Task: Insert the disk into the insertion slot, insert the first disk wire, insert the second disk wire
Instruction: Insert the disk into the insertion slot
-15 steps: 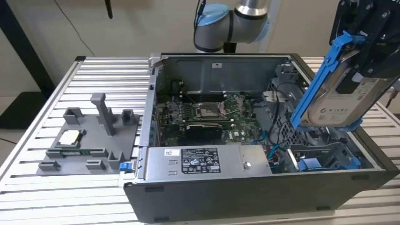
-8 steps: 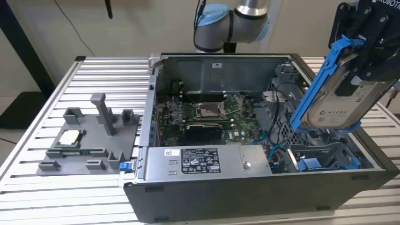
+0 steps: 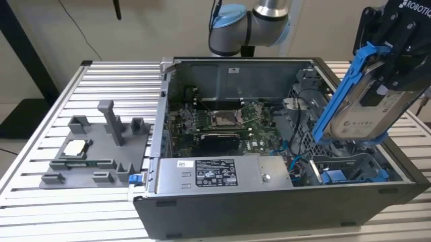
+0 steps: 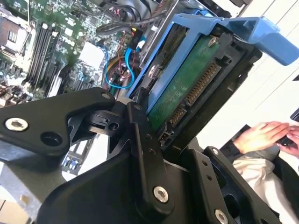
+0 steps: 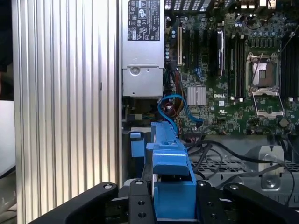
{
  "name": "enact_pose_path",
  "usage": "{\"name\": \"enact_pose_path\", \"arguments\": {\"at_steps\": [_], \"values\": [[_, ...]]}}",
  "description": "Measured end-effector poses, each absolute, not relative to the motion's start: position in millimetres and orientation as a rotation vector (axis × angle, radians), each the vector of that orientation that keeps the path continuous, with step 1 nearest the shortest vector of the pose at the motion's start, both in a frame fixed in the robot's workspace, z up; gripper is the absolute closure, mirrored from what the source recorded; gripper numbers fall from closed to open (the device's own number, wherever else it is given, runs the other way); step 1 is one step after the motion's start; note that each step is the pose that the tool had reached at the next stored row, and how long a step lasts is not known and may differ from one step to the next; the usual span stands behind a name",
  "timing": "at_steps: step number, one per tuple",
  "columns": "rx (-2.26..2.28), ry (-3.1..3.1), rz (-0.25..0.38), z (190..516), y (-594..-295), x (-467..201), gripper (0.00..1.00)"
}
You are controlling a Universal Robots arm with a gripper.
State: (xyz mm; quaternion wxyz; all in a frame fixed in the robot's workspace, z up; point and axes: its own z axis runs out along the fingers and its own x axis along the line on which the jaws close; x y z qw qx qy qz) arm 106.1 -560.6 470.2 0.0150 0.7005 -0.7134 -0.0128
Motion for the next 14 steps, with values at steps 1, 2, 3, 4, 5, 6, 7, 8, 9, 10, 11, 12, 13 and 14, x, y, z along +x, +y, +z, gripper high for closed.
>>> {"name": "enact_pose_path", "arguments": {"at_steps": [1,2,3,4,5,6,7,8,9,10,11,12,13,14], "values": [[2.18,-2.22,-0.04,469.5,-560.6,106.2,0.67],[2.18,-2.22,-0.04,468.8,-560.6,106.3,0.67],[2.18,-2.22,-0.04,468.0,-560.6,106.5,0.67],[2.18,-2.22,-0.04,467.3,-560.6,106.7,0.67],[2.18,-2.22,-0.04,466.5,-560.6,107.0,0.67],[2.18,-2.22,-0.04,465.6,-560.6,107.6,0.67],[2.18,-2.22,-0.04,464.7,-560.7,108.3,0.67],[2.18,-2.22,-0.04,463.7,-560.6,109.1,0.67],[2.18,-2.22,-0.04,462.7,-560.6,110.1,0.67],[2.18,-2.22,-0.04,461.6,-560.6,111.0,0.67],[2.18,-2.22,-0.04,460.3,-560.6,111.9,0.67],[2.18,-2.22,-0.04,459.0,-560.6,112.8,0.67],[2.18,-2.22,-0.04,457.8,-560.6,113.8,0.67],[2.18,-2.22,-0.04,456.4,-560.6,114.9,0.67]]}}
